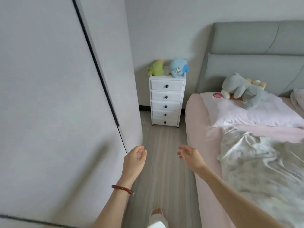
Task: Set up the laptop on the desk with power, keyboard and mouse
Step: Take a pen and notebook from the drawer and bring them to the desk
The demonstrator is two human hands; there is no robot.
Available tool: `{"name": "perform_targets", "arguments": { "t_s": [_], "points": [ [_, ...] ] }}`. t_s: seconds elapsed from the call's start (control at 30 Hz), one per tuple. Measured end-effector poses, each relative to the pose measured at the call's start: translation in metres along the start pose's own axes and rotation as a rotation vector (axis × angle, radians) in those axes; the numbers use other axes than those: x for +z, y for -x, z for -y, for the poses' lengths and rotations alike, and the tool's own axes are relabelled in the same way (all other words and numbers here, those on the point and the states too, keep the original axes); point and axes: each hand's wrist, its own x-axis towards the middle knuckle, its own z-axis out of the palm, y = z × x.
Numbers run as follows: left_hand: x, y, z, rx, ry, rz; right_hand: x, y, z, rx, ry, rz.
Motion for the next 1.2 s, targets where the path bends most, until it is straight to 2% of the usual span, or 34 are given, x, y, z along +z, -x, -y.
{"name": "perform_targets", "arguments": {
  "t_s": [0.2, 0.4, 0.6, 0.7, 0.87, 1.07, 1.2],
  "points": [
    [0.035, -0.187, -0.061, 0.021, -0.027, 0.113, -0.045, -0.154, 0.064, 0.032, -0.020, -0.108],
    [0.100, -0.340, -0.091, 0.089, -0.076, 0.257, -0.081, -0.302, 0.079, 0.070, -0.059, -0.195],
    [0.142, -0.489, -0.090, -0.009, -0.112, 0.196, -0.097, -0.483, 0.095, 0.079, -0.133, -0.208],
    [0.166, -0.581, -0.090, -0.059, -0.145, 0.157, -0.092, -0.602, 0.100, 0.168, -0.133, -0.168],
    [0.185, -0.663, -0.076, -0.113, -0.245, 0.177, -0.052, -0.729, 0.102, 0.419, -0.263, -0.068],
    [0.202, -0.728, -0.057, -0.176, -0.283, 0.135, -0.011, -0.827, 0.102, 0.622, -0.485, 0.018],
    [0.214, -0.751, -0.052, -0.135, -0.300, 0.118, 0.007, -0.856, 0.092, 0.673, -0.544, -0.071]
  ]
}}
